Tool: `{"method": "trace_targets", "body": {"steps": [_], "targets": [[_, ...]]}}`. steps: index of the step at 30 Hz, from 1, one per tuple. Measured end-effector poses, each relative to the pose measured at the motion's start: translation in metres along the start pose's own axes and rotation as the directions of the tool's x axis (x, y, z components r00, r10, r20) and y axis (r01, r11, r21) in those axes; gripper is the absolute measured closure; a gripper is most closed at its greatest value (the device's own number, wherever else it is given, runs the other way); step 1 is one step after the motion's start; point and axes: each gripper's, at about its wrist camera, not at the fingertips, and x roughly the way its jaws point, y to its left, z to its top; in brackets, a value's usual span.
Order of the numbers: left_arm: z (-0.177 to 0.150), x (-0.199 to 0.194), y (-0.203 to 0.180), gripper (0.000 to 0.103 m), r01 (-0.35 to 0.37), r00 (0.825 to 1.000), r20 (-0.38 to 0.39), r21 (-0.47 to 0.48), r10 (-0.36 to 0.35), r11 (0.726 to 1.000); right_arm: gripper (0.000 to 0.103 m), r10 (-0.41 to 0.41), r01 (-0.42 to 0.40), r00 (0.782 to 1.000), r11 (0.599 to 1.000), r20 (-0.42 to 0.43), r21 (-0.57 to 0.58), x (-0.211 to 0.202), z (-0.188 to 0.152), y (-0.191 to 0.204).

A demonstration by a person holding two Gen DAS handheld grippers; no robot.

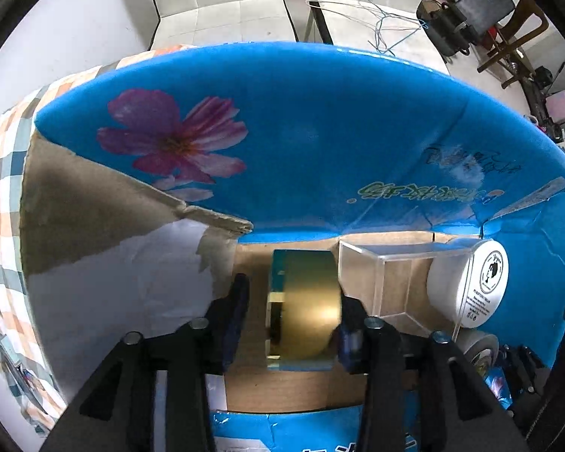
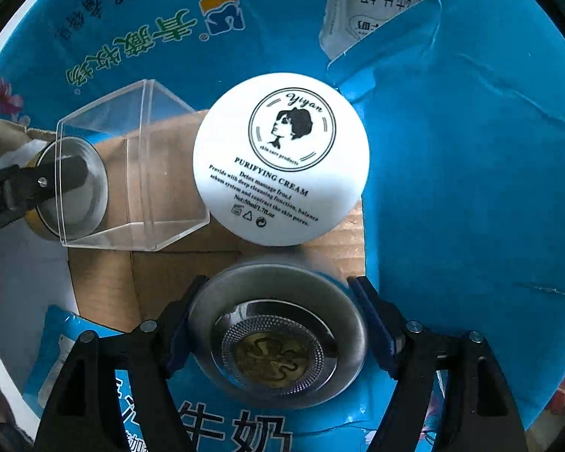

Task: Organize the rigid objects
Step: 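Lower the gold roll and silver tin into the blue box while opening both tools, then lift both open tools away from the blue box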

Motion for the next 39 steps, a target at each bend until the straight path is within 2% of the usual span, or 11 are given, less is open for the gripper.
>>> {"method": "trace_targets", "body": {"steps": [2, 3, 8, 9, 10, 12, 15, 23, 28, 31, 39], "targets": [[-0.001, -0.003, 0.002, 0.053, -0.009, 1.0, -0.002, 0.0, 0.009, 1.0, 0.01, 0.016, -0.016, 1.0, 1.0, 0.009, -0.007, -0.001, 0.006, 0.003], [-0.002, -0.006, 0.003, 0.052, -0.016, 1.0, 0.001, -0.001, 0.016, 1.0, 0.008, 0.016, -0.016, 1.0, 1.0, 0.013, -0.003, -0.004, 0.006, 0.004], [-0.01, -0.022, 0.005, 0.05, -0.029, 0.999, 0.014, 0.008, 0.029, 1.0, 0.006, 0.024, -0.024, 0.998, 1.0, 0.051, 0.001, -0.021, -0.001, 0.005], [-0.014, -0.026, 0.005, 0.045, -0.031, 0.999, 0.015, 0.007, 0.031, 0.999, 0.006, 0.024, -0.024, 0.998, 1.0, 0.064, -0.005, -0.028, -0.003, 0.005], [-0.016, -0.029, 0.005, 0.031, -0.037, 0.999, 0.017, 0.007, 0.037, 0.999, 0.005, 0.024, -0.023, 0.997, 1.0, 0.072, -0.009, -0.032, -0.004, 0.005], [-0.021, -0.039, 0.006, 0.015, -0.046, 0.998, 0.035, 0.005, 0.046, 0.999, 0.004, 0.016, -0.014, 0.995, 1.0, 0.102, -0.021, -0.044, -0.008, 0.003], [-0.032, -0.052, 0.01, 0.004, -0.054, 0.997, 0.055, -0.014, 0.055, 0.998, 0.004, -0.002, 0.006, 0.99, 1.0, 0.138, -0.029, -0.058, -0.016, 0.004], [-0.067, -0.078, 0.006, 0.003, -0.061, 0.992, 0.111, -0.042, 0.066, 0.997, 0.004, 0.027, -0.019, 0.978, 0.999, 0.207, -0.045, -0.093, -0.048, 0.001], [-0.084, -0.102, 0.0, 0.003, -0.086, 0.976, 0.194, -0.057, 0.095, 0.995, 0.004, 0.036, -0.023, 0.967, 0.998, 0.251, -0.054, -0.123, -0.077, -0.005], [-0.096, -0.122, -0.002, 0.003, -0.08, 0.967, 0.238, -0.071, 0.095, 0.994, 0.004, 0.05, -0.034, 0.958, 0.997, 0.282, -0.063, -0.134, -0.091, -0.005], [-0.127, -0.172, -0.01, 0.003, -0.05, 0.946, 0.316, -0.089, 0.076, 0.995, 0.004, 0.082, -0.053, 0.926, 0.995, 0.368, -0.088, -0.196, -0.126, -0.009]]}}
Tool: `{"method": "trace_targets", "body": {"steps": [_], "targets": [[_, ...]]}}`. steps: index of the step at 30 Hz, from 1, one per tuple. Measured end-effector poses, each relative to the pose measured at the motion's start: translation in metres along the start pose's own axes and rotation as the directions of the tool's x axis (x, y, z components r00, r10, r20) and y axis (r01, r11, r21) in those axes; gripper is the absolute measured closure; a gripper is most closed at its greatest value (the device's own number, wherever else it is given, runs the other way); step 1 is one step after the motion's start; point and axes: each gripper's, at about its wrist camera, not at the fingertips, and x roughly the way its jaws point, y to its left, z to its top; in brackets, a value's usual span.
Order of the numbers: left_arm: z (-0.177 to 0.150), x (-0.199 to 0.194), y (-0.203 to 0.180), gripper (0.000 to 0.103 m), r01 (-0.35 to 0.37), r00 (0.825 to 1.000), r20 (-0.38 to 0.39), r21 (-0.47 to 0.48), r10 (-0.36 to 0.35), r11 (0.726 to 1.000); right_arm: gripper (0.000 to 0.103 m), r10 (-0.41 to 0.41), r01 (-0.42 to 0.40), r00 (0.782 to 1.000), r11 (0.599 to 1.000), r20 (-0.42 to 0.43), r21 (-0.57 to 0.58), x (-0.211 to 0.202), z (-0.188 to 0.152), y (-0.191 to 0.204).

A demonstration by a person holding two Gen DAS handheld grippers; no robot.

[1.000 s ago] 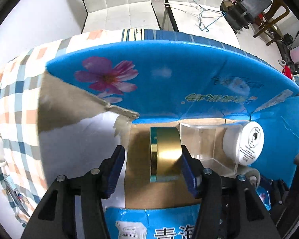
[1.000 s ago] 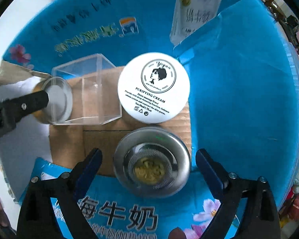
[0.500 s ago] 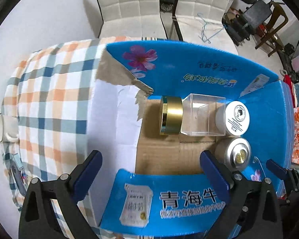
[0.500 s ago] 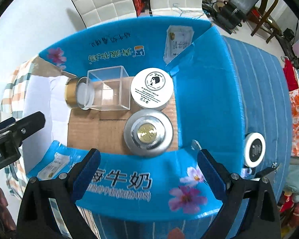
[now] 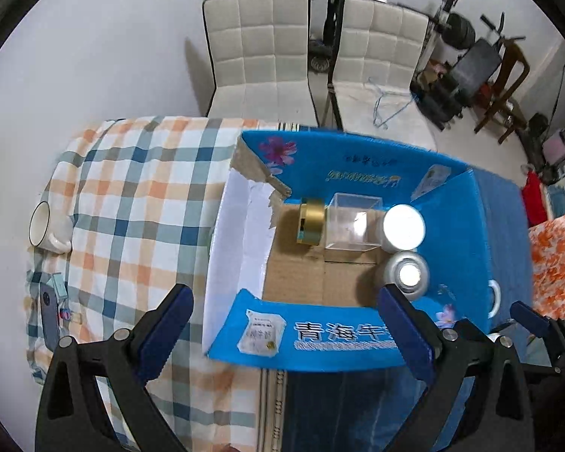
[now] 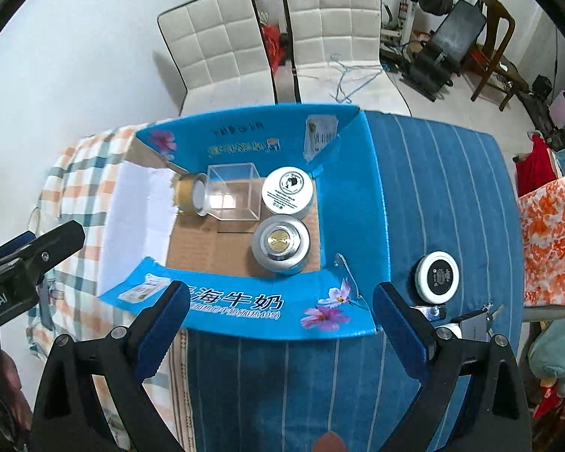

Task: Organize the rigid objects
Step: 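Lift both open tools away from the blue box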

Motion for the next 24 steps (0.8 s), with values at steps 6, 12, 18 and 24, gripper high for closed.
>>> {"method": "trace_targets", "body": {"steps": [6, 12, 18, 24], "targets": [[-0.013, -0.04, -0.01, 0.003, 0.012, 0.998, 0.054, 0.023, -0.013, 1.0, 0.004, 0.018, -0.017, 0.998, 1.0, 0.055, -0.018, -0.043, -0.008, 0.001], [-0.025, -0.068, -0.017, 0.003, 0.015, 0.995, 0.102, 0.039, -0.019, 0.999, 0.004, 0.051, -0.048, 0.995, 0.998, 0.083, -0.027, -0.069, -0.017, -0.003], [-0.029, -0.086, -0.023, 0.003, 0.004, 0.99, 0.139, 0.049, -0.011, 0.999, 0.004, 0.071, -0.07, 0.993, 0.997, 0.097, -0.019, -0.077, -0.021, -0.01], [-0.032, -0.091, -0.037, 0.003, 0.008, 0.99, 0.143, 0.064, -0.017, 0.998, 0.004, 0.064, -0.07, 0.993, 0.996, 0.099, 0.056, -0.075, -0.028, -0.048]]}}
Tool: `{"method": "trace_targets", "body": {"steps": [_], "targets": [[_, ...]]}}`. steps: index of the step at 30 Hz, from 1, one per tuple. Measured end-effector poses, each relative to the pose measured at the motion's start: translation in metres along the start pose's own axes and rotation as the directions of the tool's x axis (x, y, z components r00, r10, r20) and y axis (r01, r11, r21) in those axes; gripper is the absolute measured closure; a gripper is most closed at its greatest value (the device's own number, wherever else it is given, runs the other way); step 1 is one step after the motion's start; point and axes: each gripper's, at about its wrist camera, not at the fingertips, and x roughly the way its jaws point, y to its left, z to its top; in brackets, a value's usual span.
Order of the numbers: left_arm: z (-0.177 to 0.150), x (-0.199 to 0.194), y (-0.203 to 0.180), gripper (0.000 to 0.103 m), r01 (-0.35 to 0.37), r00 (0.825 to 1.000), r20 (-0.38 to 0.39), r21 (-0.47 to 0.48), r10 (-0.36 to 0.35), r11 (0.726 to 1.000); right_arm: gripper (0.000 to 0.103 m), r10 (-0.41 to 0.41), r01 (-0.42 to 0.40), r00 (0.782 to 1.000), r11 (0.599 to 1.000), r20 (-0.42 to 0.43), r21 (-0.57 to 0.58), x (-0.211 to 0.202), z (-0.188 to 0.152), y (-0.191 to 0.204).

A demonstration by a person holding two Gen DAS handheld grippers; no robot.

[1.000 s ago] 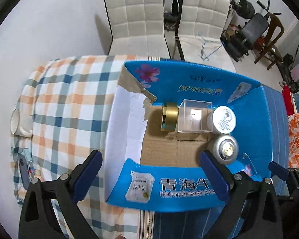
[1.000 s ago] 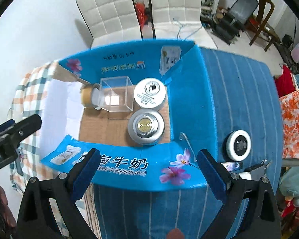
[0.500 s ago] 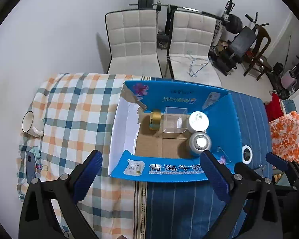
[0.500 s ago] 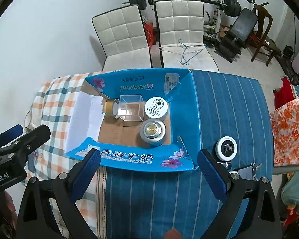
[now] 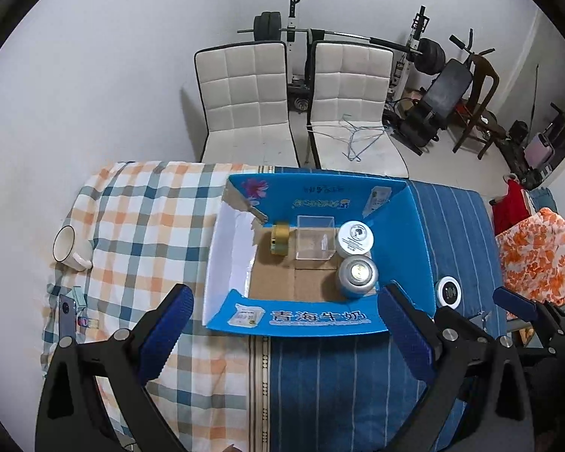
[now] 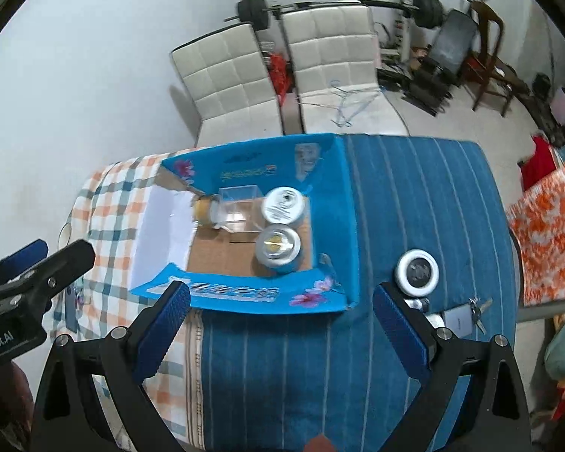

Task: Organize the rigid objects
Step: 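Lift both open tools away from the blue box, then grasp the white black-lidded container with the left tool while the right tool grasps the black block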

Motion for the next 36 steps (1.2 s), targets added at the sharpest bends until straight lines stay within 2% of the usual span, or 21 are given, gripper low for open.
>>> {"method": "trace_targets", "body": {"steps": [3, 7, 10, 12, 15, 16, 20, 22, 25, 27, 28, 29, 31, 36], "targets": [[-0.001, 0.006, -0.018, 0.003, 0.024, 1.0, -0.011, 0.027, -0.024, 0.999, 0.004, -0.03, 0.031, 0.999, 0.998, -0.015, 0.059, 0.005, -0.005, -0.032], [-0.005, 0.024, -0.06, 0.003, 0.088, 0.995, -0.047, 0.098, -0.084, 0.991, 0.004, -0.1, 0.108, 0.994, 0.979, -0.052, 0.175, 0.014, -0.016, -0.096], [-0.009, 0.045, -0.102, 0.003, 0.141, 0.987, -0.094, 0.16, -0.127, 0.977, 0.003, -0.158, 0.179, 0.983, 0.946, -0.096, 0.269, 0.028, -0.026, -0.151], [-0.012, 0.061, -0.134, 0.003, 0.18, 0.979, -0.132, 0.202, -0.155, 0.963, 0.004, -0.208, 0.248, 0.967, 0.908, -0.149, 0.338, 0.044, -0.036, -0.19], [-0.02, 0.082, -0.178, 0.003, 0.208, 0.969, -0.186, 0.271, -0.161, 0.94, 0.004, -0.184, 0.265, 0.959, 0.853, -0.216, 0.45, 0.069, -0.049, -0.242], [-0.022, 0.087, -0.191, 0.003, 0.212, 0.968, -0.193, 0.291, -0.16, 0.933, 0.004, -0.149, 0.252, 0.96, 0.826, -0.235, 0.505, 0.083, -0.056, -0.262], [-0.026, 0.113, -0.232, 0.003, 0.219, 0.963, -0.225, 0.339, -0.147, 0.915, 0.004, -0.024, 0.206, 0.96, 0.739, -0.281, 0.641, 0.127, -0.074, -0.305], [-0.024, 0.128, -0.247, 0.003, 0.2, 0.964, -0.238, 0.352, -0.119, 0.915, 0.004, 0.006, 0.198, 0.958, 0.709, -0.288, 0.677, 0.146, -0.077, -0.314], [-0.02, 0.15, -0.261, 0.003, 0.177, 0.966, -0.244, 0.363, -0.09, 0.915, 0.005, 0.006, 0.223, 0.949, 0.693, -0.315, 0.686, 0.169, -0.075, -0.32], [-0.017, 0.166, -0.273, 0.003, 0.166, 0.964, -0.254, 0.371, -0.072, 0.914, 0.009, 0.02, 0.245, 0.936, 0.677, -0.35, 0.694, 0.186, -0.077, -0.324], [-0.015, 0.173, -0.277, 0.003, 0.163, 0.963, -0.26, 0.377, -0.065, 0.912, 0.015, 0.013, 0.261, 0.931, 0.674, -0.365, 0.691, 0.191, -0.078, -0.325], [-0.014, 0.182, -0.282, 0.003, 0.159, 0.962, -0.266, 0.388, -0.055, 0.908, 0.026, 0.001, 0.282, 0.924, 0.675, -0.382, 0.682, 0.195, -0.079, -0.327], [-0.015, 0.193, -0.287, 0.003, 0.152, 0.96, -0.279, 0.41, -0.035, 0.899, 0.027, 0.014, 0.272, 0.925, 0.676, -0.381, 0.685, 0.199, -0.084, -0.329], [-0.02, 0.211, -0.306, 0.003, 0.169, 0.95, -0.31, 0.452, -0.024, 0.876, 0.039, -0.025, 0.293, 0.914, 0.731, -0.406, 0.616, 0.189, -0.085, -0.327]]}}
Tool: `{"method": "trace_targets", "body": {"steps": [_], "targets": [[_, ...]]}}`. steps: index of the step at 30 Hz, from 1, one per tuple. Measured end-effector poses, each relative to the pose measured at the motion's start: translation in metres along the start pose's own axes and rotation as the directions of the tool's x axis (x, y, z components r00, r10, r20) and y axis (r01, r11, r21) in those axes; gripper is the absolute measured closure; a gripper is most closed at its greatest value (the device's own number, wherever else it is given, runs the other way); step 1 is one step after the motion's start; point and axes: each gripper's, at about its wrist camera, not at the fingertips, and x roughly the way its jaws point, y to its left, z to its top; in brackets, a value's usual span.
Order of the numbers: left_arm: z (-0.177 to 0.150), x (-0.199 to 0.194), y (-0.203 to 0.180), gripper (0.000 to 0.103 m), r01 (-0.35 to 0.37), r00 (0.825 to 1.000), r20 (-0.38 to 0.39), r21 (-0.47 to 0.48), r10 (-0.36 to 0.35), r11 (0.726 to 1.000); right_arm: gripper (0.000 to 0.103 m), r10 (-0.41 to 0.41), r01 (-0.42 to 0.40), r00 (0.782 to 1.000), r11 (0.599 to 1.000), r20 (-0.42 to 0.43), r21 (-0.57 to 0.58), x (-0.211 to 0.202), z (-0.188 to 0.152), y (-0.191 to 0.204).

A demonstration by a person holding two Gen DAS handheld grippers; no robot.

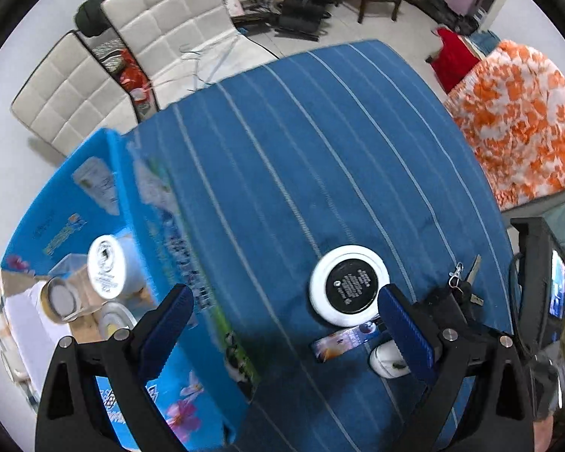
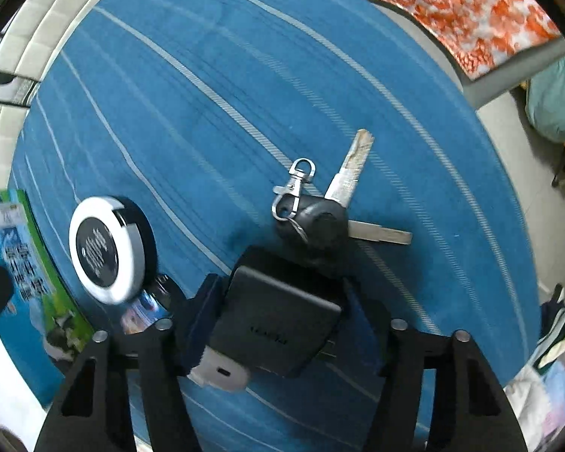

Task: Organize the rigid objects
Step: 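Grasp the white black-lidded container with the left tool while the right tool grasps the black block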

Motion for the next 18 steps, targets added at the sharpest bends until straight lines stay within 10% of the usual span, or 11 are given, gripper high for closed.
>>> {"method": "trace_targets", "body": {"steps": [18], "targets": [[0.011, 0.085, -0.039, 0.003, 0.111, 0.971, -0.211, -0.035, -0.116, 0.993, 0.043, -0.085, 0.113, 0.991, 0.945, 0.103, -0.306, -0.029, 0.018, 0.004]]}}
